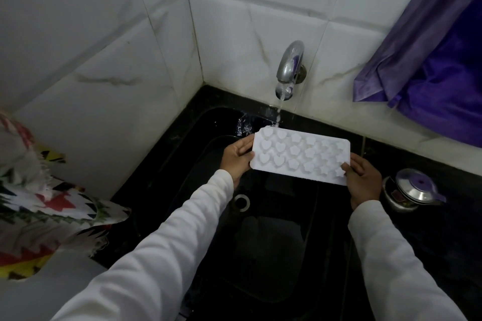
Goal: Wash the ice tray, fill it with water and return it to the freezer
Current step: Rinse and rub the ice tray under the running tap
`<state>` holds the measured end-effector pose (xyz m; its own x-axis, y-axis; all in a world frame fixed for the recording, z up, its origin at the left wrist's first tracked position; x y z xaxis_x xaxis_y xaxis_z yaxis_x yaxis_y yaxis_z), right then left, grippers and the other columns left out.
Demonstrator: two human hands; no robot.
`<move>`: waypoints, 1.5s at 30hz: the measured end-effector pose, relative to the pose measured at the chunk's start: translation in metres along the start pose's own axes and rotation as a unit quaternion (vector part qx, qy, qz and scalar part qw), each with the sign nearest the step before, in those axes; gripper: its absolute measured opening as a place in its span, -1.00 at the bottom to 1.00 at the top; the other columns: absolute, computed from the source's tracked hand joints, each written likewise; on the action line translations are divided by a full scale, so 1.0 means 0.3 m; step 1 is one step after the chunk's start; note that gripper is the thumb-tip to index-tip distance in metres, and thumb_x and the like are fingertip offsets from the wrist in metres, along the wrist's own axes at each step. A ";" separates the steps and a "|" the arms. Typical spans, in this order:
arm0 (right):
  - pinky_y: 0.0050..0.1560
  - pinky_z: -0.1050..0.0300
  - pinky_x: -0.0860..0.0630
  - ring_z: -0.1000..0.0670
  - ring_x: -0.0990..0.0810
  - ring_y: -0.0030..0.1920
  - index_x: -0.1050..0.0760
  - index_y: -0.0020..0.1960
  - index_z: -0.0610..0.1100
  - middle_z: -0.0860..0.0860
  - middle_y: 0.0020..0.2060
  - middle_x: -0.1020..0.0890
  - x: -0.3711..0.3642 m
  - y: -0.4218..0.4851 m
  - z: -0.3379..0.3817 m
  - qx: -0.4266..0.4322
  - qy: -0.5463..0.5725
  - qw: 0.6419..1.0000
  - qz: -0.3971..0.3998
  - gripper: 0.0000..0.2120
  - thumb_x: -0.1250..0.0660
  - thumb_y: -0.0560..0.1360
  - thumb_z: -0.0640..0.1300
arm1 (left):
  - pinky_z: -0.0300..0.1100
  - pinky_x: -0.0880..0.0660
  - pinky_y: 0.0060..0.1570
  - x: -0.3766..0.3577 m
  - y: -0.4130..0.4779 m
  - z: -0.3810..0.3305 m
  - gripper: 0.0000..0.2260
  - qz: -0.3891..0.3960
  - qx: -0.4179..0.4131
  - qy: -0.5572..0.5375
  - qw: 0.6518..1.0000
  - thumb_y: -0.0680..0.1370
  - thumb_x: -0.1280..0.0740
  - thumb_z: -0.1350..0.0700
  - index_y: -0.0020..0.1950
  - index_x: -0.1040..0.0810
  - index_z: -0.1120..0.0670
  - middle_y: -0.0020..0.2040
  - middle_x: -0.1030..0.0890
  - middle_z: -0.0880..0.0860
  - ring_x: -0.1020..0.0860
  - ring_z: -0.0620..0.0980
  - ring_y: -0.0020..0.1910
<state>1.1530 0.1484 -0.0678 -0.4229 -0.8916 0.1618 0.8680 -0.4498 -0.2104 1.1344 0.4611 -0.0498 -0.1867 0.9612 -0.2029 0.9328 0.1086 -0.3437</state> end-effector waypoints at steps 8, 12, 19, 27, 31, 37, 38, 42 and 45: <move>0.08 0.18 -0.48 0.01 -0.59 0.09 -0.56 0.27 -0.23 -0.06 0.09 -0.62 -0.007 0.021 0.012 -0.002 -0.026 1.000 -0.008 -0.69 -0.34 0.54 -0.37 | -0.14 -0.60 0.09 -0.012 0.010 -0.020 -0.57 -0.002 -0.001 0.001 1.000 0.58 -0.19 0.42 0.43 -0.43 0.17 0.32 -0.57 0.05 -0.57 -0.02 0.25; 0.11 0.18 -0.50 0.01 -0.60 0.09 -0.57 0.25 -0.24 -0.09 0.11 -0.64 -0.028 0.042 0.027 0.004 -0.034 0.999 -0.007 -0.69 -0.33 0.53 -0.38 | -0.03 -0.54 0.23 -0.009 0.030 -0.035 -0.57 -0.013 -0.003 0.012 1.000 0.58 -0.17 0.43 0.43 -0.42 0.20 0.34 -0.55 0.10 -0.55 0.01 0.28; 0.05 0.22 -0.51 0.02 -0.62 0.07 -0.57 0.25 -0.22 -0.09 0.11 -0.65 -0.072 0.056 0.045 0.013 -0.032 0.999 0.003 -0.70 -0.34 0.53 -0.36 | 0.04 -0.50 0.28 0.028 0.049 -0.048 -0.58 -0.028 -0.007 0.029 0.999 0.58 -0.16 0.45 0.42 -0.43 0.20 0.33 -0.56 0.11 -0.54 0.03 0.29; 0.07 0.18 -0.57 0.00 -0.65 0.05 -0.59 0.22 -0.17 -0.05 0.08 -0.67 -0.148 0.047 0.064 0.024 -0.044 0.998 0.023 -0.70 -0.36 0.52 -0.34 | 0.03 -0.51 0.28 0.096 0.055 -0.059 -0.58 -0.060 -0.015 0.037 0.997 0.59 -0.17 0.43 0.42 -0.44 0.18 0.32 -0.56 0.09 -0.54 0.02 0.29; 0.07 0.16 -0.58 -0.01 -0.66 0.05 -0.60 0.20 -0.16 -0.08 0.07 -0.69 -0.188 0.050 0.059 0.025 -0.052 0.998 0.036 -0.71 -0.36 0.51 -0.35 | 0.06 -0.52 0.27 0.139 0.052 -0.052 -0.57 -0.079 -0.014 0.036 0.996 0.58 -0.18 0.44 0.41 -0.45 0.18 0.32 -0.57 0.08 -0.55 0.03 0.30; 0.15 0.12 -0.58 0.00 -0.66 0.08 -0.60 0.23 -0.17 -0.07 0.10 -0.68 -0.236 0.039 0.053 0.026 -0.076 0.995 0.053 -0.70 -0.36 0.51 -0.34 | 0.05 -0.52 0.27 0.193 0.043 -0.039 -0.58 -0.100 -0.017 0.035 0.994 0.58 -0.20 0.43 0.41 -0.45 0.18 0.33 -0.56 0.09 -0.55 0.02 0.29; 0.16 0.12 -0.58 0.00 -0.66 0.09 -0.60 0.23 -0.17 -0.07 0.10 -0.68 -0.242 0.038 0.052 0.025 -0.078 0.995 0.056 -0.69 -0.36 0.51 -0.34 | 0.04 -0.52 0.27 0.201 0.043 -0.038 -0.57 -0.102 -0.018 0.036 0.994 0.58 -0.20 0.43 0.41 -0.45 0.17 0.33 -0.56 0.09 -0.55 0.01 0.29; 0.22 0.07 -0.57 0.00 -0.65 0.10 -0.60 0.23 -0.17 -0.06 0.11 -0.68 -0.266 0.023 0.065 0.032 -0.085 0.994 0.065 -0.69 -0.36 0.51 -0.34 | -0.04 -0.55 0.23 0.228 0.038 -0.034 -0.57 -0.113 -0.024 0.038 0.993 0.57 -0.21 0.43 0.40 -0.47 0.15 0.32 -0.58 0.07 -0.57 -0.03 0.27; 0.25 0.04 -0.56 0.00 -0.65 0.10 -0.60 0.22 -0.17 -0.06 0.10 -0.68 -0.289 0.016 0.077 0.036 -0.089 0.993 0.074 -0.69 -0.36 0.51 -0.35 | -0.05 -0.54 0.25 0.249 0.037 -0.028 -0.57 -0.128 -0.025 0.035 0.991 0.57 -0.21 0.43 0.40 -0.47 0.15 0.32 -0.58 0.06 -0.56 -0.04 0.26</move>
<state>1.1998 0.2249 -0.0606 -0.2419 -0.9218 0.3028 0.9363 -0.3036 -0.1765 1.1336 0.5363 -0.0610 -0.3981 0.9159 -0.0506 0.8722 0.3609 -0.3302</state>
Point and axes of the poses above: each hand's wrist, its own y-axis towards the middle knuckle, its own x-axis out of the back of the hand, z = x × y, the point moved 5 cm from there along y, towards the middle knuckle
